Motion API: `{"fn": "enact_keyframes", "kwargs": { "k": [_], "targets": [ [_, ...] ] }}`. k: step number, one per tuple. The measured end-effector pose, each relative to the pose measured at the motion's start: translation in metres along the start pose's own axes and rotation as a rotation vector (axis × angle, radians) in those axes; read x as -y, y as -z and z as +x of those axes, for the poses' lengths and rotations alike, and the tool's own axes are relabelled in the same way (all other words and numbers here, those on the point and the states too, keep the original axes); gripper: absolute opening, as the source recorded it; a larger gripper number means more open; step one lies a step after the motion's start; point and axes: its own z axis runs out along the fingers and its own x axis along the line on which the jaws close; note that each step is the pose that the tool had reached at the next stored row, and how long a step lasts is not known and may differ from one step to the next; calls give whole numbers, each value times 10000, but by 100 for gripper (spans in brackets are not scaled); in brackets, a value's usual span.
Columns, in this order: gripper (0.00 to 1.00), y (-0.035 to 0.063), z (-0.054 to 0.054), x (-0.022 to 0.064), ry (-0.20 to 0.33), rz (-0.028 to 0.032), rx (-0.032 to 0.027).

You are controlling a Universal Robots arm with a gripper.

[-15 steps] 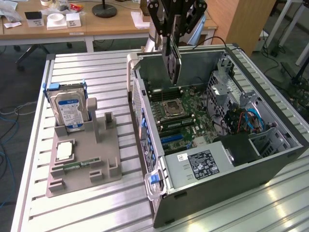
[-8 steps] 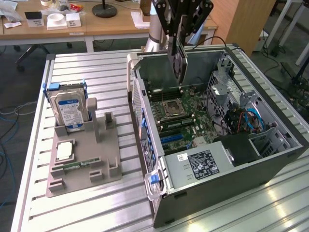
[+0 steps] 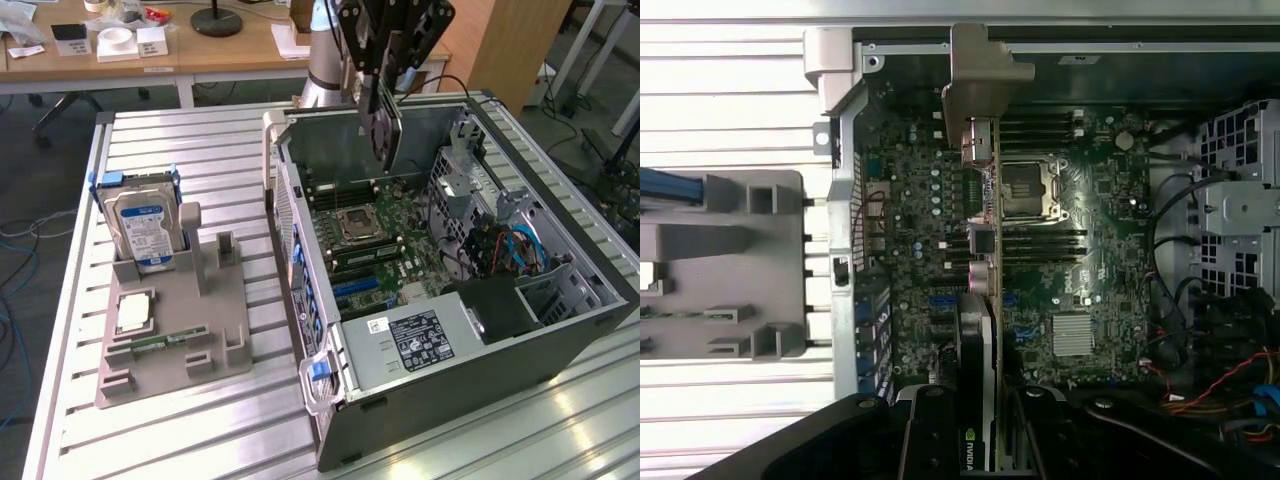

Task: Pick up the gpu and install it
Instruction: 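Pick up the gpu and move the gpu toward the slot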

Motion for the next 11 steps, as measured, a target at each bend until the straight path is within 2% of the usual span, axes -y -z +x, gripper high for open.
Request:
{"fn": "enact_keyframes", "kwargs": {
  "k": [11],
  "targets": [
    [27, -6, -216, -11, -2, 0, 0]
  ]
}}
